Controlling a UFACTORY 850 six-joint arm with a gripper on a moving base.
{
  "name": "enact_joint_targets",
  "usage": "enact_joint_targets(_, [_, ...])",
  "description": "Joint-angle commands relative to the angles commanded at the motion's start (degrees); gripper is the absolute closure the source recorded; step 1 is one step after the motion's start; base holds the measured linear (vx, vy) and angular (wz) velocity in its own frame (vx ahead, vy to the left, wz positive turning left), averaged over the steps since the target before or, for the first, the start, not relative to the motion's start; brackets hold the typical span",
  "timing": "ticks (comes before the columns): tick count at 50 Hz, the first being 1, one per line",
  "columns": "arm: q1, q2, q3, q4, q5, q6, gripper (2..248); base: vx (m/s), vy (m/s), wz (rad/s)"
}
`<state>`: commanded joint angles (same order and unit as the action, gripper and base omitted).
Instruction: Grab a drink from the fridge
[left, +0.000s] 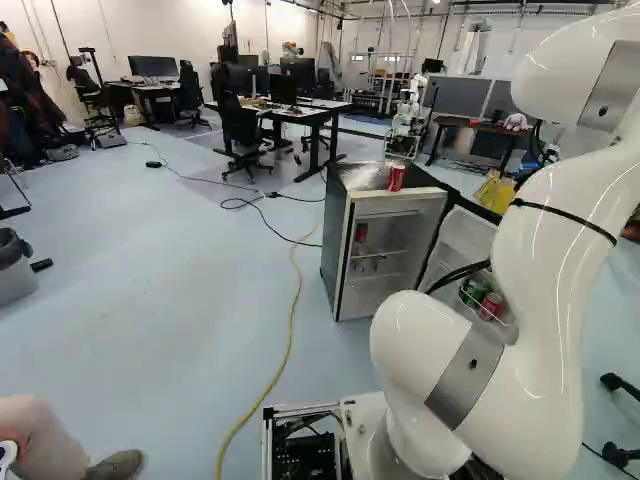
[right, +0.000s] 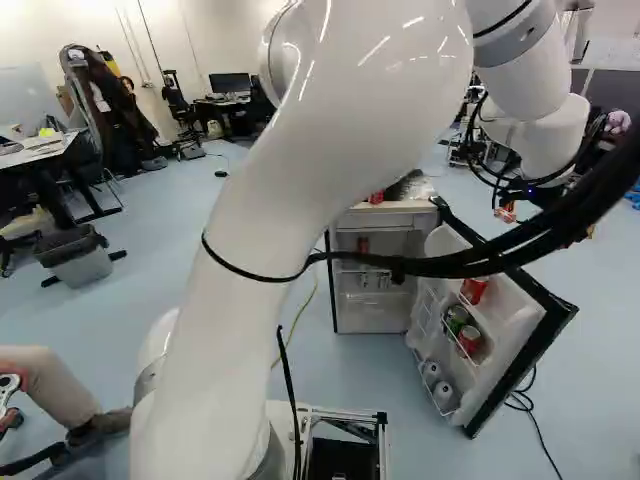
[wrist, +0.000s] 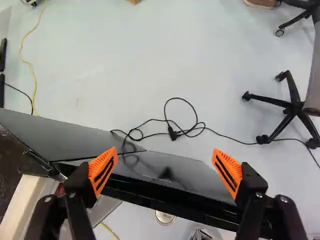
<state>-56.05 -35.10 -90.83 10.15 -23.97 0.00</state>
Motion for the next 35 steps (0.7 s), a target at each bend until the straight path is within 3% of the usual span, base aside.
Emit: enact_joint_targets(35, [-2.2, -8.0, -11.5, 2.9, -13.6, 0.0, 3, 0.0, 0.0, 0.0])
